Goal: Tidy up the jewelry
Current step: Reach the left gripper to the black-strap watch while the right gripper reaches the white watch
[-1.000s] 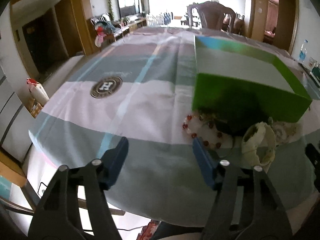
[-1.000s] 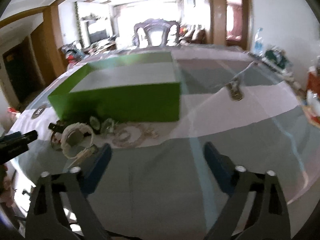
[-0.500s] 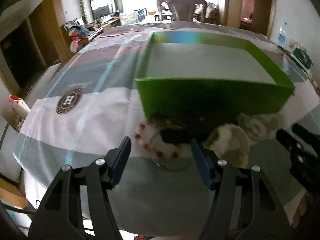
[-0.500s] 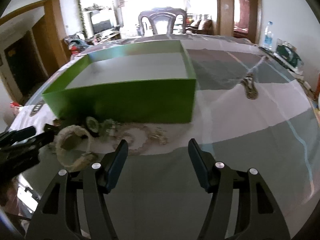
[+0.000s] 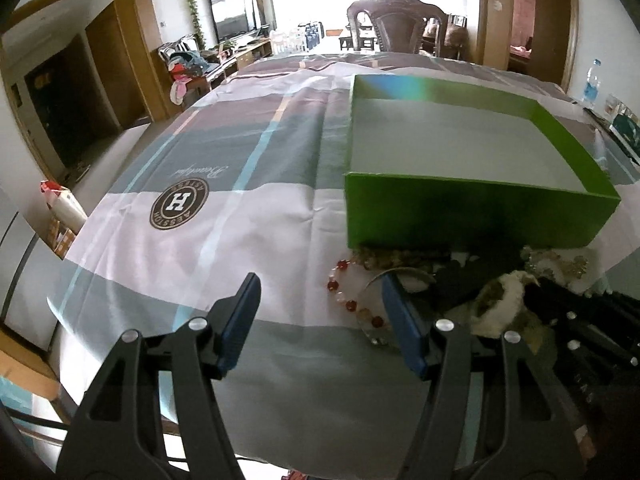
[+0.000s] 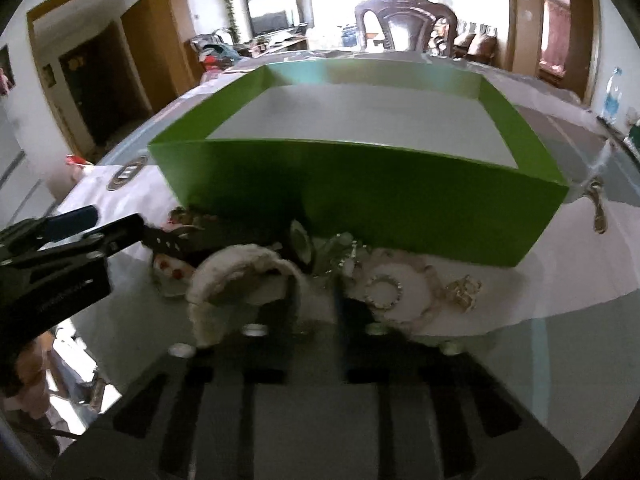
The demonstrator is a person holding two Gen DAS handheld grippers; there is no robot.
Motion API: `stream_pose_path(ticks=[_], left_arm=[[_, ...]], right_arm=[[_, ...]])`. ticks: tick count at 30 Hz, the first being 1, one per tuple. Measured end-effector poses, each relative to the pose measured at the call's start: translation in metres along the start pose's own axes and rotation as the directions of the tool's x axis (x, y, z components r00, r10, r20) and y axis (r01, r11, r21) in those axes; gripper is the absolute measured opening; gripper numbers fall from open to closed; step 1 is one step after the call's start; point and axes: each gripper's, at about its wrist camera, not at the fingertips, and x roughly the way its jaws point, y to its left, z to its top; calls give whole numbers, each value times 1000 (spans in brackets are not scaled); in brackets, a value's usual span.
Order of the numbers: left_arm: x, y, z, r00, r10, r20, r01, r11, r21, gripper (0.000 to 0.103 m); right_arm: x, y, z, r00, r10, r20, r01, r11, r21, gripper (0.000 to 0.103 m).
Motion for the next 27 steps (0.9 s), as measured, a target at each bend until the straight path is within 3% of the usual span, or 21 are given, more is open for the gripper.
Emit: stream_pose_path(ticks=[7,13,18,22,27], left_arm=[[-2,-22,5,997,-71,26,69,995,74,63],[-10,-47,9,989,-146,38,139,978,158,66],[-17,-66,4,969,-246,13,236,943,234,71],[-12,-78,1,962,-272,-29,269,925,267,71],[-5,-88,0,953,-294,-66,301,912,279,71]], right_arm=[[-15,-38,-11,994,-109,15,108,992,67,5],[-25,-51,-12,990,-137,29,133,985,108,7],[-27,-51,-12,987,-153,40,148,983,113,21],[-30,-57,-9,984,-171,55,164,979,118,36],[-30,-67,-13,982,-182,45,174,976,131,36]])
